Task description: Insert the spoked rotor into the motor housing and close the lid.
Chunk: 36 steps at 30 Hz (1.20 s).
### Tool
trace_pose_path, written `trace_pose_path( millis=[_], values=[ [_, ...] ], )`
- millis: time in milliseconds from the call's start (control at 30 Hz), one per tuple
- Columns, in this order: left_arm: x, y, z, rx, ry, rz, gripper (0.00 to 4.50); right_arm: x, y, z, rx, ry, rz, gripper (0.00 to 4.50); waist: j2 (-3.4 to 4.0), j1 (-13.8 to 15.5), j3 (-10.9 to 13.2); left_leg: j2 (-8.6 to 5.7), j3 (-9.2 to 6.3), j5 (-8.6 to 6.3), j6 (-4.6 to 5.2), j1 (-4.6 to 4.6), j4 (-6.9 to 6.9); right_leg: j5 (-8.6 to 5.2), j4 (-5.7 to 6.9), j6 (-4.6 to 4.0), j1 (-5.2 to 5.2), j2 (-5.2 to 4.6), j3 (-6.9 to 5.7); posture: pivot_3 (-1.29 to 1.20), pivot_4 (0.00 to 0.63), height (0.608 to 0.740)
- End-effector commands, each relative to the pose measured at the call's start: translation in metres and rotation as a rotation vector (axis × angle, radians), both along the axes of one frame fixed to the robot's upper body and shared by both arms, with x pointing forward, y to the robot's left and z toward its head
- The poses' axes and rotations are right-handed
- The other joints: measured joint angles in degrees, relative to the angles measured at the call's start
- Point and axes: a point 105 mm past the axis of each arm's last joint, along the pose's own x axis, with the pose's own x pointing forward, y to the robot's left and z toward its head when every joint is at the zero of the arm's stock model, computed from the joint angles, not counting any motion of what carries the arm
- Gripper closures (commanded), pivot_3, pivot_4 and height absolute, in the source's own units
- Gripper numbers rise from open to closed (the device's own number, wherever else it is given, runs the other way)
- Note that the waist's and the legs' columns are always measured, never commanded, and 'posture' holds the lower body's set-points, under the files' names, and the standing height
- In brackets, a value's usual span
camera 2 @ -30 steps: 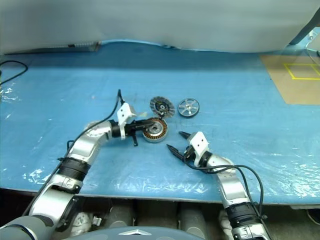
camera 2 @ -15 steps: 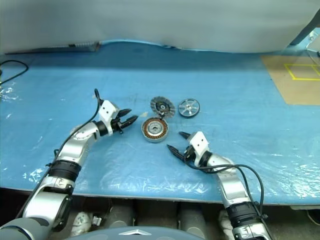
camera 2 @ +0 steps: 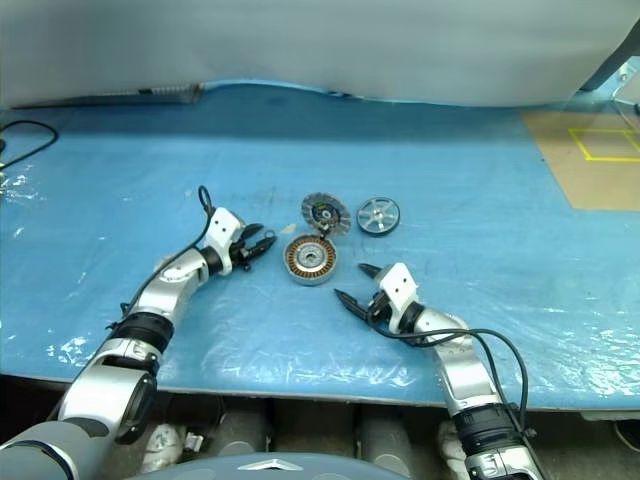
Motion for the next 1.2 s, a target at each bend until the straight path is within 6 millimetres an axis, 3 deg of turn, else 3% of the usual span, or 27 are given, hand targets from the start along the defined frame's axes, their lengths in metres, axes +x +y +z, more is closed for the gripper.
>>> trace_pose_path(
  millis=[33,100,133,233,367,700,867,1200],
  values=[
    [-0.005,0.007,-0.011,0.033,0.027,0.003,3.08,-0.003,-0.005,0.001,0.0,-0.006,-0.013,0.66,0.0,0.0,0.0,0.0,0.0,0.0,0.0,0.0,-0.01,0.0,-0.01,0.0,0.0,0.0,0.0,0.0,0.15,0.74],
    [-0.007,0.01,-0.012,0.029,0.027,0.004,3.77,-0.003,-0.005,0.0,-0.002,-0.003,-0.014,0.66,0.0,-0.03,0.0,0.0,0.0,0.0,0.0,0.01,-0.05,0.0,-0.03,0.0,0.0,0.0,0.0,0.0,0.15,0.74],
    [-0.008,0.012,-0.011,0.026,0.025,0.005,3.83,-0.003,-0.005,-0.001,-0.002,-0.002,-0.014,0.66,0.0,-0.05,0.0,0.0,0.0,0.0,0.0,0.02,-0.07,0.0,-0.03,0.0,0.0,0.0,0.0,0.0,0.15,0.74],
    [-0.009,0.015,-0.002,0.023,-0.001,0.005,3.83,-0.003,-0.005,0.0,0.0,-0.002,-0.012,0.66,0.0,-0.06,0.0,0.0,0.0,0.0,0.0,0.03,-0.11,0.0,-0.05,-0.01,0.0,0.0,-0.01,0.0,0.15,0.74],
    [-0.012,0.011,0.024,-0.015,-0.057,-0.024,3.83,-0.011,0.001,0.009,0.06,-0.021,0.052,0.66,0.0,-0.02,0.0,0.01,0.01,0.0,0.0,0.01,-0.12,-0.01,-0.08,-0.01,-0.03,0.0,-0.03,0.0,0.15,0.74],
    [-0.033,-0.032,0.067,-0.051,-0.09,-0.273,3.83,-0.018,0.007,0.011,0.101,-0.019,0.102,0.66,-0.01,-0.08,0.02,0.04,0.02,-0.01,0.02,-0.11,-0.13,-0.01,-0.08,-0.02,-0.15,0.01,-0.06,0.0,0.15,0.74],
    [-0.046,-0.051,0.069,-0.035,-0.072,-0.403,3.83,-0.017,0.006,0.006,0.075,-0.012,0.096,0.66,-0.01,-0.07,0.02,0.02,0.03,0.0,0.02,-0.12,-0.17,-0.01,-0.1,-0.02,-0.18,0.0,-0.05,0.0,0.15,0.74],
    [-0.046,-0.081,0.059,0.009,-0.054,-0.501,3.83,-0.018,0.008,0.005,0.054,-0.019,0.098,0.66,-0.01,-0.04,0.02,0.0,0.03,0.0,0.01,-0.12,-0.17,-0.01,-0.1,-0.02,-0.18,0.0,-0.05,0.0,0.15,0.74]
  ],
)
